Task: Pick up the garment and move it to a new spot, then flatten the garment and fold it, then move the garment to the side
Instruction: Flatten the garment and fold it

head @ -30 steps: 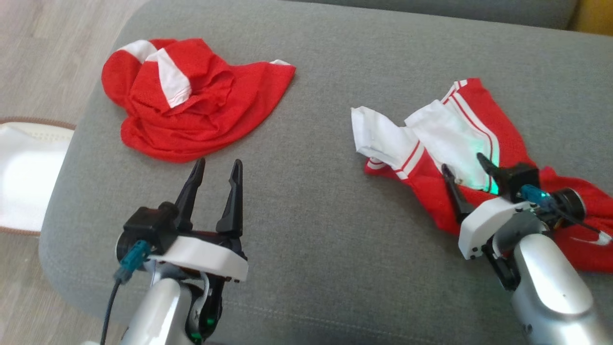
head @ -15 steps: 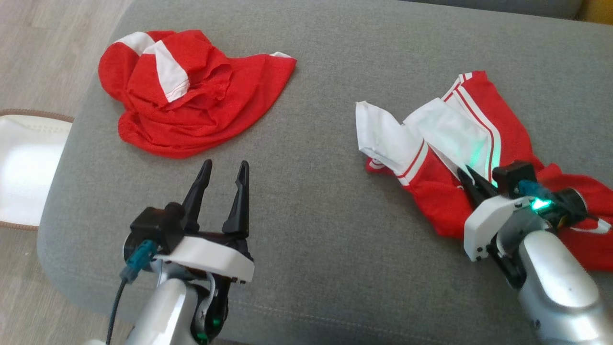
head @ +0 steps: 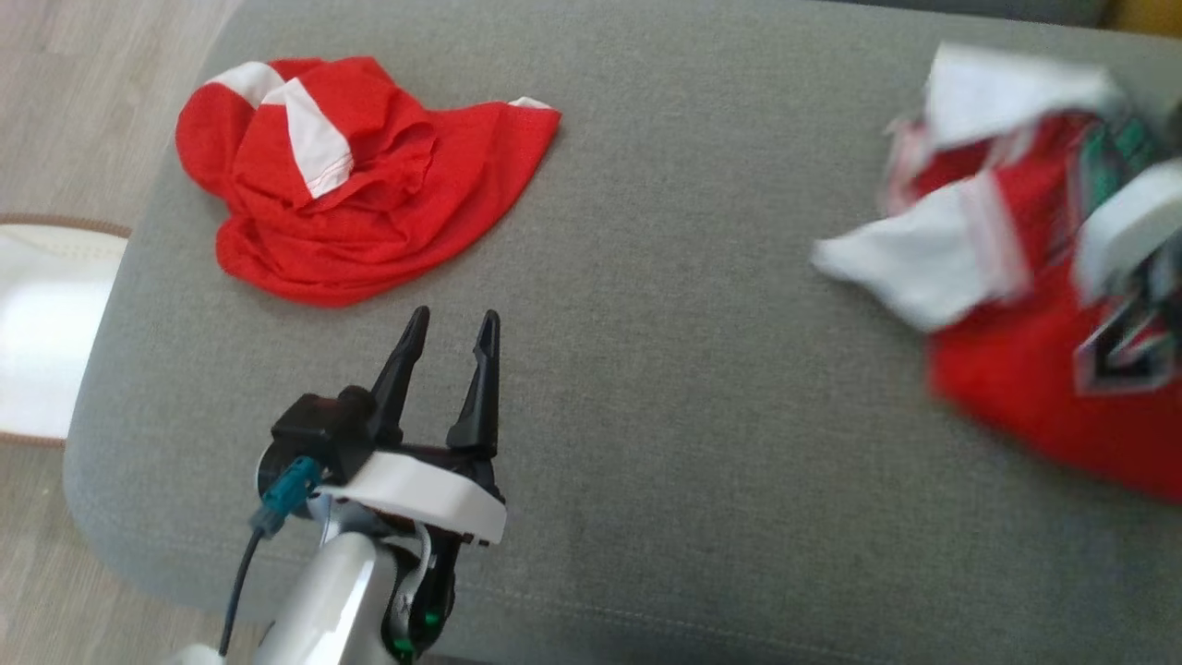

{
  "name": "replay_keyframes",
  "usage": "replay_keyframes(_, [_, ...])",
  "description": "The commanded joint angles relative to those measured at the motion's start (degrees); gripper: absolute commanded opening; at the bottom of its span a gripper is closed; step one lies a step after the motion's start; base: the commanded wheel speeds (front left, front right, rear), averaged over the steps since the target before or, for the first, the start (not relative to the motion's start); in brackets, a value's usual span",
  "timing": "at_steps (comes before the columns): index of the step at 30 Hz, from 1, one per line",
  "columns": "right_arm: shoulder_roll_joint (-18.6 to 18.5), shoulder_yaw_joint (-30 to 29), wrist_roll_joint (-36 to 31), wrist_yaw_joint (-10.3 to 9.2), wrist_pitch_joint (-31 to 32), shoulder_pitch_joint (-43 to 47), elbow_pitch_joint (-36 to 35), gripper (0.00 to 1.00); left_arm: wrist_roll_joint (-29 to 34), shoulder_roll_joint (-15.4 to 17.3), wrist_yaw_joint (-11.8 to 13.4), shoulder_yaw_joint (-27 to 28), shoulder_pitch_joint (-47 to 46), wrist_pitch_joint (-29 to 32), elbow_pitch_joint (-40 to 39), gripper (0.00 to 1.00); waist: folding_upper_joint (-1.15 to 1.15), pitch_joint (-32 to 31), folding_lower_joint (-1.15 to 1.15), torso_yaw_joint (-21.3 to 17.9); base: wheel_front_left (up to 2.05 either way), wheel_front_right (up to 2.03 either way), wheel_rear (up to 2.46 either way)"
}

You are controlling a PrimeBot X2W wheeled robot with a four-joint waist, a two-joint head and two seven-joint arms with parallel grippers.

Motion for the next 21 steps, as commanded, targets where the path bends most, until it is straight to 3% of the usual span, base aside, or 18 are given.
replay_keyframes(1, [-2.40, 1.24, 0.15, -0.04, -0.08, -5.34, -2.70, 0.00, -0.59, 0.13, -0.28, 1.34, -3.26, -0.69, -1.98, 1.00, 0.00, 0.94, 0.00, 0.73, 0.00, 0.00, 0.00])
replay_keyframes(5, [-5.45, 5.61, 3.18, -0.04, 0.91, -11.92, -2.11, 0.00, -1.69, 0.13, -0.12, 0.20, -4.26, -0.69, -2.16, 1.00, 0.00, 2.48, 0.00, 2.13, 0.00, 0.00, 0.00])
replay_keyframes(14, [-6.39, 14.26, 10.99, -0.04, 2.03, -18.14, 1.08, 0.00, -3.26, 0.13, 0.57, -1.09, -5.18, -0.69, -1.79, 1.00, 0.00, 3.92, 0.00, 5.14, 0.00, 0.00, 0.00])
replay_keyframes(21, [-6.39, 21.14, 15.98, -0.04, 1.51, -18.78, 1.61, 0.00, -2.66, 0.13, 0.80, -0.29, -4.93, -0.69, -1.27, 1.00, 0.00, 4.09, 0.00, 4.87, 0.00, 0.00, 0.00])
